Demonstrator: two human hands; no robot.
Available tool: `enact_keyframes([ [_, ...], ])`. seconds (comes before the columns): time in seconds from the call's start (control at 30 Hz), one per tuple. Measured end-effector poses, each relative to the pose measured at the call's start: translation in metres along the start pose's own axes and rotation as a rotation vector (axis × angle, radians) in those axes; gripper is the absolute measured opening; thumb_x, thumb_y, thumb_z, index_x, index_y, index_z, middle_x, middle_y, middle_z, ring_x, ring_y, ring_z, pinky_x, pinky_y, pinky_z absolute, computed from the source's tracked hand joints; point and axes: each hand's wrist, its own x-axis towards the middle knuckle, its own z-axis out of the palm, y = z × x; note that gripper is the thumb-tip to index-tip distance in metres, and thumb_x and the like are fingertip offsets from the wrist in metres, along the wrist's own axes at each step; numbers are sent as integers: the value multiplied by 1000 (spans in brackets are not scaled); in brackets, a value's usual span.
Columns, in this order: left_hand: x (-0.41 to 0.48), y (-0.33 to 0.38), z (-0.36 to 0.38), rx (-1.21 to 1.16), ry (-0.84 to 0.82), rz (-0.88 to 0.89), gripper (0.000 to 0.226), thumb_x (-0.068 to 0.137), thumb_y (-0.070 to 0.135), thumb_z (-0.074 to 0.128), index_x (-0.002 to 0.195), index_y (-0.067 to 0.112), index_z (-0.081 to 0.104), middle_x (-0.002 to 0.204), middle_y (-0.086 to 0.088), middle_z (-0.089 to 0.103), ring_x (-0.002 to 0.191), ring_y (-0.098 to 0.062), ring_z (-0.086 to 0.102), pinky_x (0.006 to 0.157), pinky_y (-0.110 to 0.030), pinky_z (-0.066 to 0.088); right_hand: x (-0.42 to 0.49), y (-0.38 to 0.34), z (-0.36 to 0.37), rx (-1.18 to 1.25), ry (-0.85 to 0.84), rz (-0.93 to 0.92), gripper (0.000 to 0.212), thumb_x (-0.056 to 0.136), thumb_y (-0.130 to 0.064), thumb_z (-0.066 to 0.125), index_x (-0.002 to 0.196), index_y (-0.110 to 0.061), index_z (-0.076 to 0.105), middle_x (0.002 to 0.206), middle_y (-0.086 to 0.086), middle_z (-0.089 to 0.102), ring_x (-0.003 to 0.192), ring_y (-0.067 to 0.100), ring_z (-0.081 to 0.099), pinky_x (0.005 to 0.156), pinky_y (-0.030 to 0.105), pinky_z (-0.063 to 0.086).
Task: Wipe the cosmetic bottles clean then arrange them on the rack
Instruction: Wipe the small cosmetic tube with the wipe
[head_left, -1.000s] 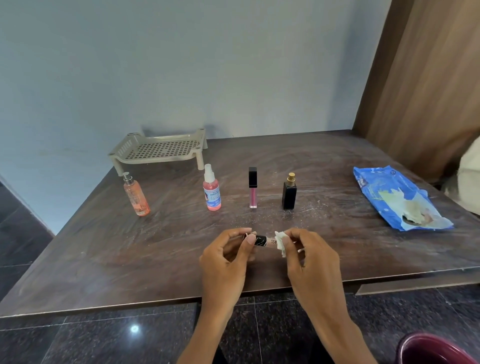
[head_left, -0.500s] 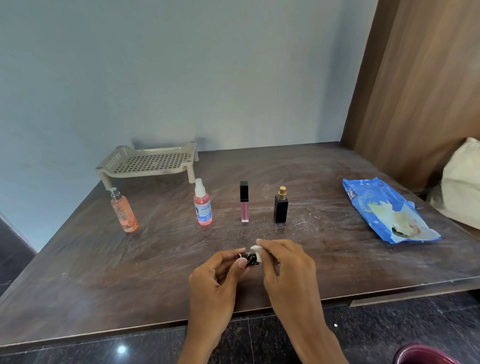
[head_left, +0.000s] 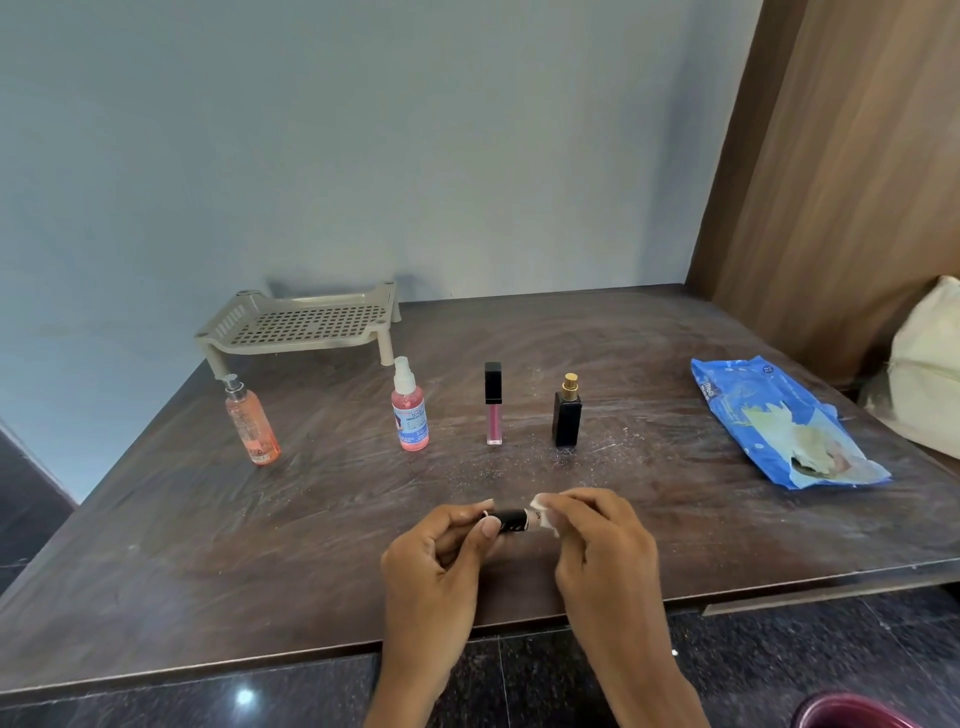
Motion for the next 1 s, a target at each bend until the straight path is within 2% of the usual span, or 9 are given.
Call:
enact_keyframes([
  [0.17,3,0,-2,-4,-20,-13,10,88,17,73,97,19,77,84,4,80,84,-13,77,80,-30,59,4,-17,5,34,-30,-14,21,83,-1,71,97,-16,76,88,-6,64,79,10,62,67,23,53],
  [0.23,3,2,-3,-18,-24,-17,7,88,14,72,93,17,77,83,2,80,81,-15,77,78,-34,62,3,-31,11,34,-78,-62,24,81,1,72,98,-15,76,89,-5,66,81,11,62,68,15,49],
  [0.3,2,3,-4,-36,-25,-17,6,88,17,72,90,15,77,81,-1,79,79,-19,77,77,-37,62,3,-39,13,17,-94,-93,28,77,3,74,98,-15,76,88,-4,67,81,12,62,69,3,38],
  [0.37,1,3,-3,-45,-13,-16,8,85,21,73,89,16,77,81,-2,79,79,-19,77,75,-33,62,3,-38,13,36,-100,-104,29,78,4,74,100,-15,76,89,-4,67,82,12,62,73,2,39],
  [0.43,2,4,-1,-30,-14,-5,5,86,19,73,89,17,76,81,1,79,78,-15,77,72,-25,60,2,-31,9,51,-103,-113,30,80,4,73,102,-16,76,91,-4,66,83,13,61,79,7,43],
  [0.5,2,4,0,-25,-14,-12,5,88,16,73,91,17,77,83,3,79,80,-12,77,73,-20,57,2,-24,5,42,-96,-112,30,81,4,72,104,-16,75,91,-4,65,83,13,61,72,17,50],
  [0.77,2,4,0,-40,6,-19,8,89,18,73,96,18,77,85,5,80,83,-10,77,76,-18,57,8,-13,3,-30,-57,-36,20,86,1,67,100,-11,75,89,2,64,81,19,62,67,37,55],
  [0.9,2,3,-1,-67,13,-28,5,89,19,72,89,18,77,84,0,79,82,-15,76,78,-29,58,5,-37,11,99,-102,-109,21,90,-10,58,100,-16,75,90,-3,64,85,14,60,73,17,47],
  [1.0,2,4,0,-86,34,-43,4,89,20,73,88,20,77,84,-1,79,83,-17,77,80,-33,58,5,-29,9,155,-119,-93,21,92,-10,63,107,-18,75,92,-5,64,87,12,61,74,17,47],
])
